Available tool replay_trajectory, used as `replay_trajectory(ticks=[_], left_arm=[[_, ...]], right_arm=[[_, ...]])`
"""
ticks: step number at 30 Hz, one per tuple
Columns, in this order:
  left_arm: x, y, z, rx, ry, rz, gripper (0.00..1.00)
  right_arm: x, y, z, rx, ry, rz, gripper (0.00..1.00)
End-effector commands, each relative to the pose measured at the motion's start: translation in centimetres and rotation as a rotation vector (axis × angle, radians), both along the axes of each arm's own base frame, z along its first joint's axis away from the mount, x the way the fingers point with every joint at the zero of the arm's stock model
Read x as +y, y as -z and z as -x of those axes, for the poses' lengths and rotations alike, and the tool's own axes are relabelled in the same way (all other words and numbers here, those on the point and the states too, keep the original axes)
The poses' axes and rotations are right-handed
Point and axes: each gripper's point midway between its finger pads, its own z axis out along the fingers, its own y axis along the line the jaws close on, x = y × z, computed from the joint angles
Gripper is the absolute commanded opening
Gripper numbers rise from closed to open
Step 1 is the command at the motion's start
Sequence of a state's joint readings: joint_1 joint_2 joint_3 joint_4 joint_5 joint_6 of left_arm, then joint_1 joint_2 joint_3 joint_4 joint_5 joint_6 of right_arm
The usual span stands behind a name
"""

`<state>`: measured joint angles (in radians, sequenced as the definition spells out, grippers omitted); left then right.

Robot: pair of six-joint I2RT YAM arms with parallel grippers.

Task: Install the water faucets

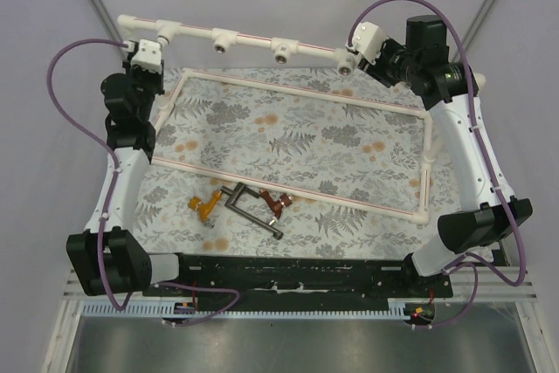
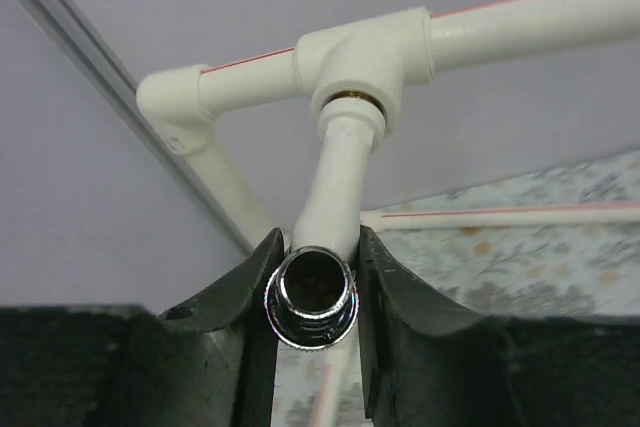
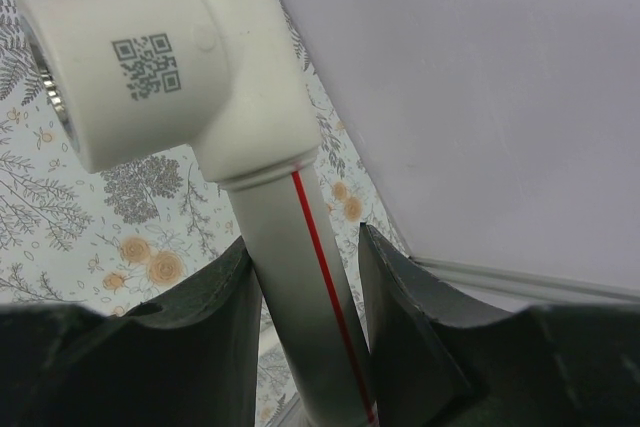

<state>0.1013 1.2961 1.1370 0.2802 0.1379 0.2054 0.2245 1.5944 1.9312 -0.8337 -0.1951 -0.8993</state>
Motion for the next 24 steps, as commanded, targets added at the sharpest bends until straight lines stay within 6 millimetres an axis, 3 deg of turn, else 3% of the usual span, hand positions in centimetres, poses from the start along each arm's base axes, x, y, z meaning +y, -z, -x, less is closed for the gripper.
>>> replay_trajectory(ticks=[1,5,10,15,18,24], left_arm=[[-1.2,-2.2,1.2,-0.059,0.017,-0.833,0.31],[-1.6,-3.1,1.2,-0.069,0.031,-0.841,0.35],[-0.8,-6.2,2.9,-0.154,-0.053,-0.520,0.57],[0.1,-8.8,5.4,-0.187,-0.071,0.051,0.82],[0.6,-9.7,6.8,-0.169,-0.081,0.454,0.86],[-1.5,-9.9,7.5,-0.114,0.063,1.172,0.85]], right_arm=[[-0.8,3.1,-0.1,0.112,0.093,-0.028,0.00],[-0.8,3.1,0.0,0.113,0.093,-0.029,0.00],[-0.8,3.1,0.1,0.112,0.091,-0.027,0.00],[-0.7,3.1,0.0,0.112,0.088,-0.029,0.00],[-0.8,3.2,-0.1,0.113,0.091,-0.028,0.00],[-0.8,3.3,-0.1,0.116,0.094,-0.025,0.00]])
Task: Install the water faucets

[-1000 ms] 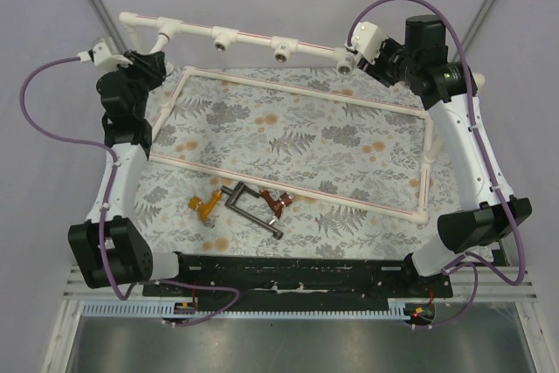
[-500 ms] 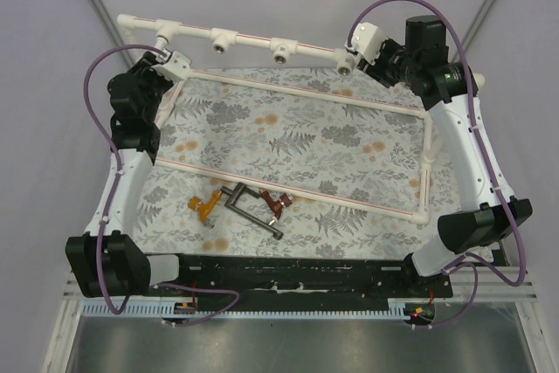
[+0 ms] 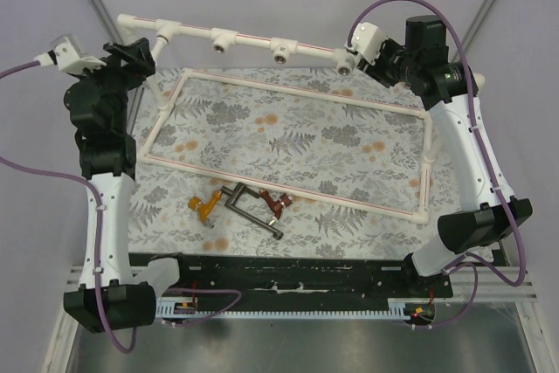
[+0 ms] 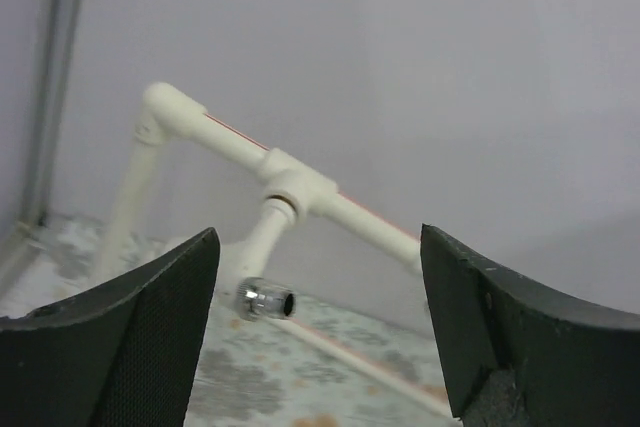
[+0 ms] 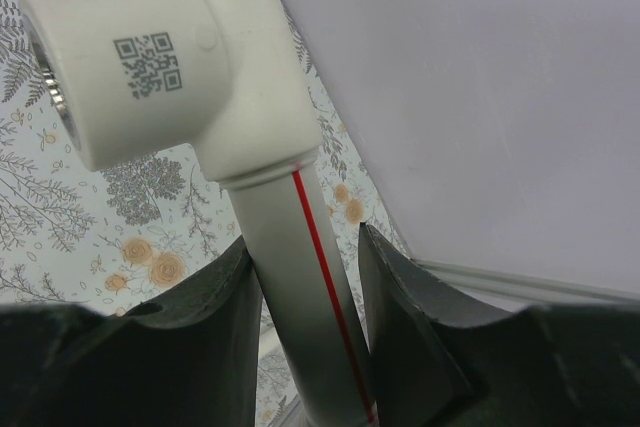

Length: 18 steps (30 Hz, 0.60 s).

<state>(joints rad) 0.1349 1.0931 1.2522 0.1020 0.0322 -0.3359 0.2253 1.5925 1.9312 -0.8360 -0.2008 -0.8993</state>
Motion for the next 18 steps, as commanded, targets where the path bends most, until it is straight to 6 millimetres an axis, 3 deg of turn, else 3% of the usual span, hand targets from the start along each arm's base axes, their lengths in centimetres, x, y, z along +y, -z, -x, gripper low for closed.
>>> replay_trajectory(ticks=[1,7,13,18], left_arm=[[-1.6,0.2,0.2,0.006,0.150,0.728,0.85],[-0.3,4.6,-1.9,0.045,0.176,1.139,0.84],[-0.1,6.5,-3.9,0.066,0.194,1.227,0.84],[-0.5,7.4,-5.8,0.082,0.249,1.289,0.74]], right_arm=[[-0.8,3.2,-0.1,0.113,0.095,-0.025,0.00],[-0.9,3.1,0.1,0.109,0.093,-0.023,0.00],[-1.2,3.0,0.2,0.105,0.105,-0.017,0.00],[-1.3,3.0,0.1,0.102,0.109,-0.010,0.00]])
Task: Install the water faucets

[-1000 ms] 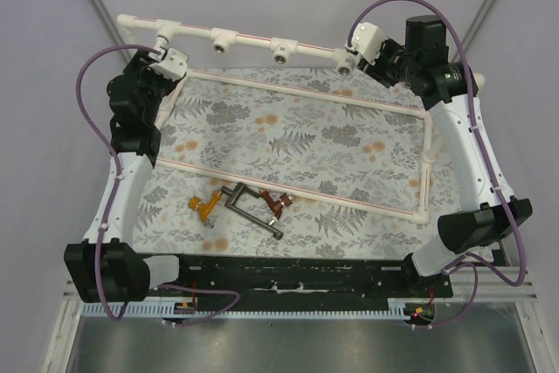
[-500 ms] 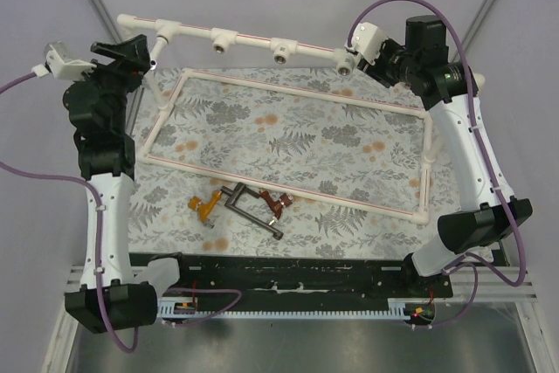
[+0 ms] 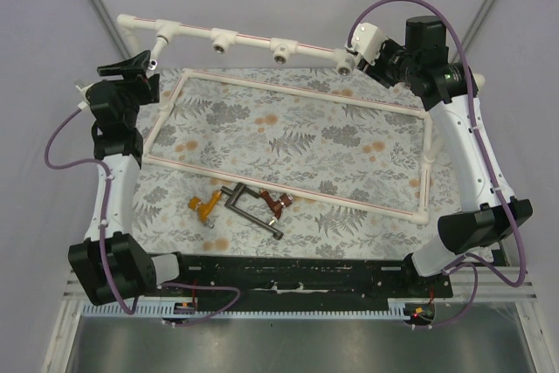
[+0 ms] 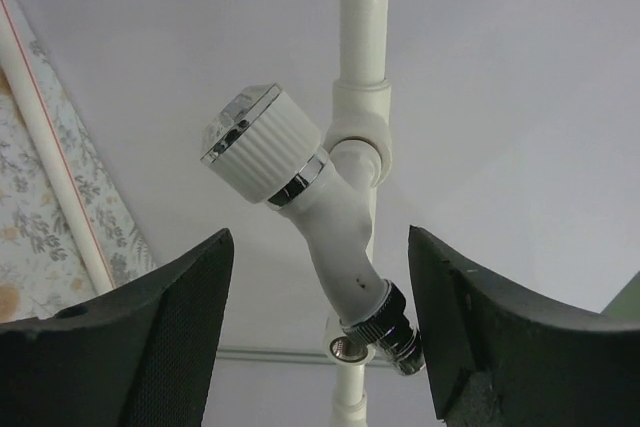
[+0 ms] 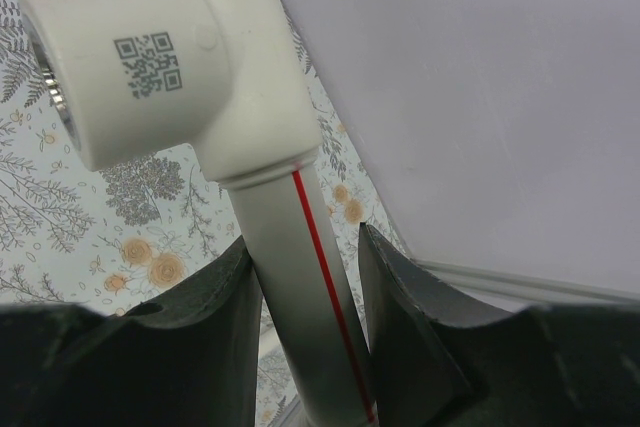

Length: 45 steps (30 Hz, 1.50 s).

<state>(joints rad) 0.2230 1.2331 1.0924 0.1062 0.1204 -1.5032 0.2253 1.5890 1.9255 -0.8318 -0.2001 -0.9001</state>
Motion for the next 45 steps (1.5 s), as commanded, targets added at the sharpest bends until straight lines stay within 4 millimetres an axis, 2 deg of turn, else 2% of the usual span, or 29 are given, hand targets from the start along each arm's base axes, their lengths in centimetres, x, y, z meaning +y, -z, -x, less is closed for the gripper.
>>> replay_trajectory(ticks=[1,6,10,12,21,25,27,31,36,39,42,45], left_arm=[[-0.7,-2.4,-1.3,-0.108,0.066,0.111,0.71],[-1.1,-3.7,-2.5,-0.186,0.111,0.077,0.45],[-1.3,-4.5,-2.9,-0.230,0.127,-0.089,0.25],[-1.2,-4.6,-2.8,-0.228,0.121,-0.261,0.19],[0.1,-5.2,-0.6,-0.196,0.044,-1.421,0.06],[-1.4,-4.1,-0.4,-0.236,0.096,-1.788,0.02],[-1.9,-3.3,-0.4,-0.258,0.118,-1.897,0.02],[-2.5,-2.1,-0.6,-0.293,0.168,-1.974,0.02],[-2.2,-2.5,-0.7,-0.281,0.158,-2.007,0.02],[-2.1,-3.0,-0.6,-0.278,0.141,-1.960,0.02],[-1.7,-3.6,-0.4,-0.257,0.100,-1.899,0.11],[-0.8,-4.1,-0.4,-0.214,0.047,-1.818,0.11]], right_arm=[[-1.3,2.9,0.1,0.103,0.111,-0.008,0.00],[-1.6,2.9,0.0,0.102,0.120,-0.002,0.00],[-1.6,3.1,-0.1,0.105,0.123,0.003,0.00],[-1.6,3.2,0.0,0.108,0.121,0.004,0.00],[-1.3,3.1,-0.2,0.108,0.111,-0.006,0.00],[-1.2,3.0,-0.2,0.106,0.108,-0.015,0.00],[-1.2,3.0,-0.2,0.106,0.108,-0.015,0.00],[-1.2,3.0,0.0,0.106,0.107,-0.015,0.00],[-1.2,3.0,0.0,0.107,0.107,-0.012,0.00],[-1.1,3.0,-0.1,0.106,0.103,-0.015,0.00],[-1.1,3.0,-0.2,0.108,0.103,-0.015,0.00],[-1.2,2.9,-0.2,0.104,0.107,-0.013,0.00]])
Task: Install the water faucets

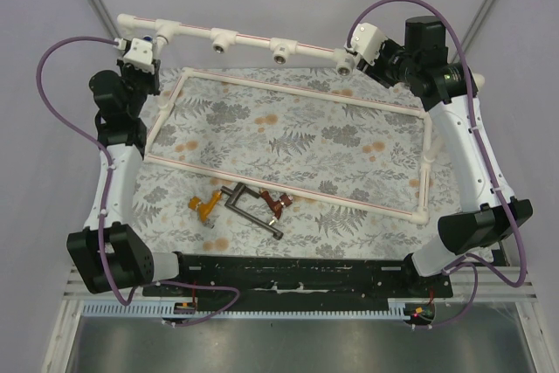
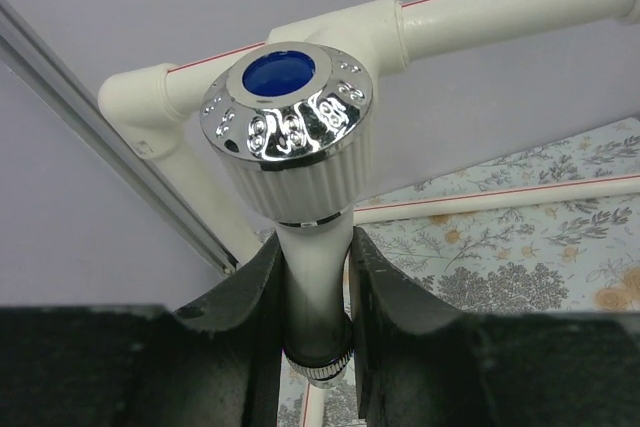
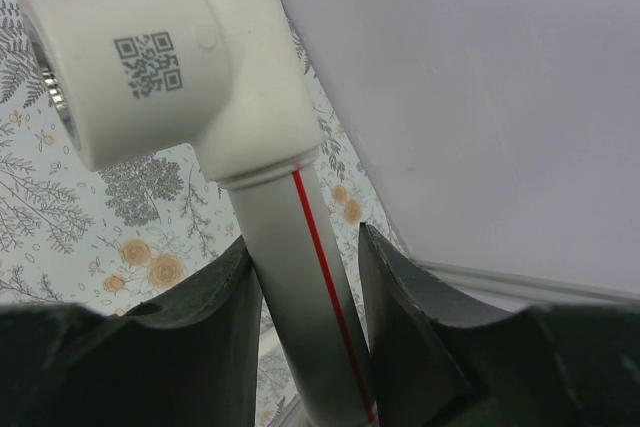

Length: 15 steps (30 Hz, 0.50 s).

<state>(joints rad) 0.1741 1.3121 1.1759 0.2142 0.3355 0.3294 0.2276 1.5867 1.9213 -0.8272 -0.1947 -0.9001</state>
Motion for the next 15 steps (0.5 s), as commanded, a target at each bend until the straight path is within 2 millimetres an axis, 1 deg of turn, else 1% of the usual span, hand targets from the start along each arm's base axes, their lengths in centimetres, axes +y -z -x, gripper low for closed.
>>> replay_trajectory(ticks=[1,2,3,4,6,7,8,9,10,11,12,13,14,15], left_arm=[[-0.7,-4.4,1.7,-0.106,0.001,0.077,0.11],[-0.7,-4.5,1.8,-0.105,0.000,0.108,0.12],[-0.6,-4.3,1.7,-0.099,-0.005,0.130,0.16],[-0.6,-4.3,1.7,-0.097,-0.008,0.149,0.26],[-0.4,-4.7,2.0,-0.106,-0.027,0.184,0.42],[-0.2,-4.8,2.1,-0.107,-0.038,0.200,0.48],[0.0,-5.4,2.4,-0.119,-0.051,0.219,0.55],[0.2,-5.7,2.6,-0.124,-0.066,0.235,0.60],[0.4,-6.1,2.9,-0.129,-0.079,0.257,0.64],[0.6,-6.5,3.2,-0.133,-0.094,0.275,0.70],[0.8,-7.1,3.6,-0.142,-0.104,0.288,0.73],[0.8,-7.6,4.0,-0.145,-0.112,0.294,0.75],[0.9,-8.1,4.5,-0.149,-0.121,0.303,0.76],[1.0,-8.7,5.0,-0.157,-0.132,0.312,0.79]], right_arm=[[-1.1,3.0,-0.3,0.106,0.104,-0.014,0.00],[-1.2,2.9,-0.3,0.105,0.106,-0.015,0.00],[-1.2,3.0,-0.3,0.105,0.106,-0.015,0.00],[-1.1,2.9,-0.3,0.103,0.105,-0.017,0.00],[-1.2,2.8,-0.5,0.097,0.107,-0.015,0.00],[-1.2,2.8,-0.5,0.097,0.110,-0.015,0.00],[-1.3,2.6,-0.5,0.093,0.113,-0.016,0.01],[-1.3,2.4,-0.5,0.087,0.115,-0.017,0.06],[-1.3,2.2,-0.6,0.082,0.120,-0.022,0.11],[-1.3,2.0,-0.7,0.075,0.122,-0.025,0.19],[-1.2,1.6,-0.7,0.067,0.123,-0.032,0.29],[-1.2,1.3,-0.9,0.060,0.127,-0.039,0.45],[-1.1,0.7,-1.0,0.046,0.129,-0.052,0.57],[-1.1,0.1,-1.1,0.032,0.132,-0.063,0.66]])
